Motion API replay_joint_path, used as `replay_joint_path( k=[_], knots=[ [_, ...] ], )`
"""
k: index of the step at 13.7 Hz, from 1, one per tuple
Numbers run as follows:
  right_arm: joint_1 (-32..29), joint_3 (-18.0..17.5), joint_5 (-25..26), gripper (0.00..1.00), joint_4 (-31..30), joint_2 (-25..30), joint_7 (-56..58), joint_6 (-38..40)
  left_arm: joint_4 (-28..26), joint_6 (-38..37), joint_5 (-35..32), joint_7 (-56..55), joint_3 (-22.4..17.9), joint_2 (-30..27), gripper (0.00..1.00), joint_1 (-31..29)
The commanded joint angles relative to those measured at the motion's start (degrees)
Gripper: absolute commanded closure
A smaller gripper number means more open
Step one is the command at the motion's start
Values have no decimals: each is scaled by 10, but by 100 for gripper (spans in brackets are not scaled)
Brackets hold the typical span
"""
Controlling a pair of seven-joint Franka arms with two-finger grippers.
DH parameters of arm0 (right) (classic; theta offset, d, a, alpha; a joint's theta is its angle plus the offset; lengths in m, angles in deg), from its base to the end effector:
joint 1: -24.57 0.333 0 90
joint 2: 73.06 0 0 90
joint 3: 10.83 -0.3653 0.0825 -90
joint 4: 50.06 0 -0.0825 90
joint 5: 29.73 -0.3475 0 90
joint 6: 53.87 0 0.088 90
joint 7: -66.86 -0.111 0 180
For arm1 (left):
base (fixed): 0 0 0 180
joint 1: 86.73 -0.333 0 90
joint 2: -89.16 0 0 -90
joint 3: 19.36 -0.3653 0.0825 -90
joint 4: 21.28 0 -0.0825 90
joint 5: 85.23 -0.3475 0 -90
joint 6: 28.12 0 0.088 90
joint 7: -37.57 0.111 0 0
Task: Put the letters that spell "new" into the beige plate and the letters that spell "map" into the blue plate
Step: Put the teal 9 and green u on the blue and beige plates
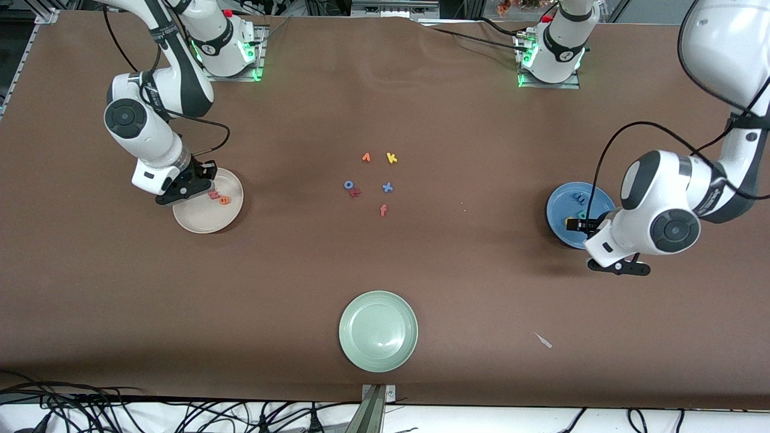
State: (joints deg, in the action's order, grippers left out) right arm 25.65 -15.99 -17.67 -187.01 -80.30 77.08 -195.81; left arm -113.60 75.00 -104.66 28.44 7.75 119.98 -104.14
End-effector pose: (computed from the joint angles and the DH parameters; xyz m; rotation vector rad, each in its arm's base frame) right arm 0.4788 0.0521 0.3373 2.9492 0.6831 -0.0631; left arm 0.6403 -0.0300 0.3769 -2.9915 0.1668 0.3997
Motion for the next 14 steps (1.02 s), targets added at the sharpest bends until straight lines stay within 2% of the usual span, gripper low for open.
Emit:
replay_joint_path(
  k=[1, 4, 6, 7, 8, 9, 10, 11, 12, 13, 14],
  knots=[
    [-17, -6, 37, 81, -3, -13, 10, -32, 67, -65, -8, 6, 47, -21, 0, -3],
    [-23, -6, 56, 81, -1, -21, 17, -45, 178, -189, -7, 6, 72, -23, 0, -2],
    [-23, -6, 82, 81, 8, -19, 19, -47, 230, -281, 14, 6, 85, -23, 0, -1],
    [-23, -6, 98, 81, 10, -18, 19, -47, 258, -300, 21, 6, 83, -24, 0, -5],
    [-23, -5, 102, 71, 12, -17, 19, -46, 269, -299, 22, 5, 73, -45, 0, 0],
    [-23, -6, 102, 55, 13, -17, 18, -47, 258, -294, 25, 2, 66, -70, 0, 4],
    [-23, -6, 102, 47, 13, -15, 18, -46, 247, -287, 26, 3, 32, -92, 0, 28],
    [-23, -6, 102, 40, 14, -15, 18, -46, 232, -281, 52, 5, -42, -117, 0, 84],
    [-23, -6, 102, 37, 16, -15, 18, -45, 212, -265, 105, 7, -120, -137, 0, 119],
    [-23, -6, 102, 36, 18, -14, 17, -42, 170, -229, 180, 9, -189, -164, 0, 145],
    [-23, -6, 97, 35, 18, -9, 12, -41, 122, -193, 239, 10, -240, -188, 0, 168]
  ],
)
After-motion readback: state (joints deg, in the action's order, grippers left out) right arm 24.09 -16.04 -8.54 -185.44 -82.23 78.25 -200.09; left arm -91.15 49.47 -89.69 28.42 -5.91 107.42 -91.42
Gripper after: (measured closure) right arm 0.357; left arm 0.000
